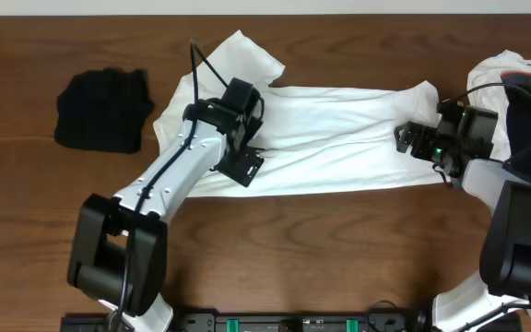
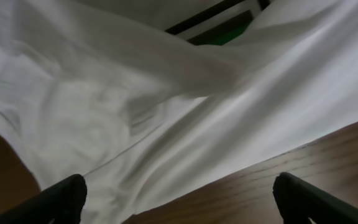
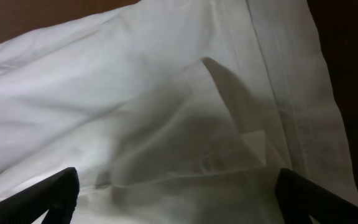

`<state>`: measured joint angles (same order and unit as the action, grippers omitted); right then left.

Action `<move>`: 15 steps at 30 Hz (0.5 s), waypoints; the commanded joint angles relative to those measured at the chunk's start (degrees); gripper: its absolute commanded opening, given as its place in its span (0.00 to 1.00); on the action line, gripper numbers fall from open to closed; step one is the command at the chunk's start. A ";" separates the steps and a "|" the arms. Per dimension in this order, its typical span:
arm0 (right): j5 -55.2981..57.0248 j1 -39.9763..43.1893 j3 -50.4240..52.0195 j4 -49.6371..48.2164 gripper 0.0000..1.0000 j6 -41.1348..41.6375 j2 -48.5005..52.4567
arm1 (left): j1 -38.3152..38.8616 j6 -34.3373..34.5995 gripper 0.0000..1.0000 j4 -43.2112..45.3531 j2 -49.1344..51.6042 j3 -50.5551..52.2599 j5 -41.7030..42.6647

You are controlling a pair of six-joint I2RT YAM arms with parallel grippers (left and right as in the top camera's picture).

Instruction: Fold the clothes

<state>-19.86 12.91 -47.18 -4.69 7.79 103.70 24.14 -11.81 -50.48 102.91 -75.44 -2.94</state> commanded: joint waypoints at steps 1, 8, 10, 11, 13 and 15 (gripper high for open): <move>1.64 0.20 1.11 1.70 0.99 0.28 0.79 | -0.24 -1.86 0.98 0.07 0.13 0.02 -1.81; 1.64 0.20 1.11 1.70 0.99 0.28 0.79 | -1.42 -3.19 0.45 0.02 0.17 0.22 -1.86; 1.64 0.20 1.11 1.70 0.99 0.31 0.79 | -1.97 -3.15 0.40 0.00 0.20 0.24 -1.81; 1.64 0.20 1.11 1.70 0.99 0.28 0.79 | -2.19 -3.04 0.40 -0.02 0.20 0.24 -1.60; 1.64 0.20 1.11 1.70 0.99 0.28 0.79 | -2.27 -2.49 0.72 -0.22 0.20 0.24 0.72; 1.64 0.20 1.11 1.70 0.99 0.28 0.79 | -2.27 -2.49 0.98 -0.22 0.20 0.22 3.85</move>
<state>-19.86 12.91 -47.18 -4.67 7.79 103.70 22.02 -13.98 -50.54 102.91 -75.42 -2.85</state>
